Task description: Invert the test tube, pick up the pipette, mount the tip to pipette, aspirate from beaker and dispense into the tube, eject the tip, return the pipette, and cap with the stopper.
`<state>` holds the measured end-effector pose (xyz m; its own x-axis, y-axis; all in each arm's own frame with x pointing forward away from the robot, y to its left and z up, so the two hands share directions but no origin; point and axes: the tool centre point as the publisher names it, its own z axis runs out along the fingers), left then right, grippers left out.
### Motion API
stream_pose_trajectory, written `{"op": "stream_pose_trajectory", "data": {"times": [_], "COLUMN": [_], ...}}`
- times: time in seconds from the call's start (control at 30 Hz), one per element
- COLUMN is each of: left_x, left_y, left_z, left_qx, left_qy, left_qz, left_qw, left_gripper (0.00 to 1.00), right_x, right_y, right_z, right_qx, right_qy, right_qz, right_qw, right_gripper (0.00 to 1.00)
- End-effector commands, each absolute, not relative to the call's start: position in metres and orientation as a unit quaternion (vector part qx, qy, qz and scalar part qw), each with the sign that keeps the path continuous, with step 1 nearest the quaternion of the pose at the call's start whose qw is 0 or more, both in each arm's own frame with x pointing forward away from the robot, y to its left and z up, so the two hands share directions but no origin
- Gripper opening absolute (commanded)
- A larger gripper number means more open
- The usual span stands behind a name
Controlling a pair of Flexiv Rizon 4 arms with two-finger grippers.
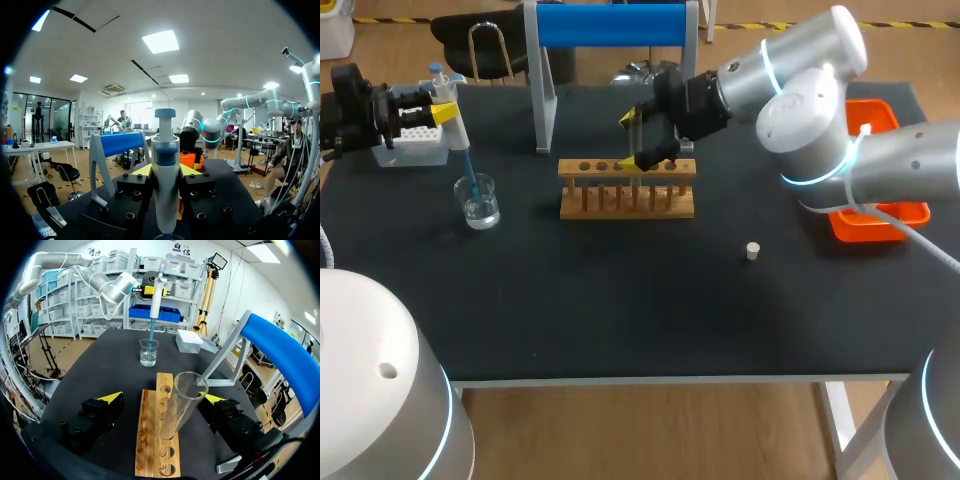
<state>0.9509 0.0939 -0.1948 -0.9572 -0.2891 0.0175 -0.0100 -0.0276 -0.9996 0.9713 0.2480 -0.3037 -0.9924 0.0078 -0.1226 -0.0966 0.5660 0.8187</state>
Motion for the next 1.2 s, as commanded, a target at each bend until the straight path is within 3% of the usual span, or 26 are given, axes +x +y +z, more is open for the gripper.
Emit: {"op": "stream_pose_trajectory", "data": {"times": [0.03, 1.2], "left_x": [0.9514, 0.9514], "left_y": [0.0948, 0.0948], "left_z": [-0.1945, -0.1945], "left_qx": [-0.107, -0.107], "left_qy": [0.690, 0.690], "left_qz": [-0.709, -0.709], "left_qw": [0.097, 0.097], "left_gripper": [0.00, 0.00], "right_x": [0.9758, 0.9824], "right_y": [0.2477, 0.2471], "right_z": [-0.3056, -0.3069], "right_qx": [-0.028, -0.030], "right_qy": [0.884, 0.883], "right_qz": [0.464, 0.465], "right_qw": [0.054, 0.059], "right_gripper": [1.00, 1.00]}}
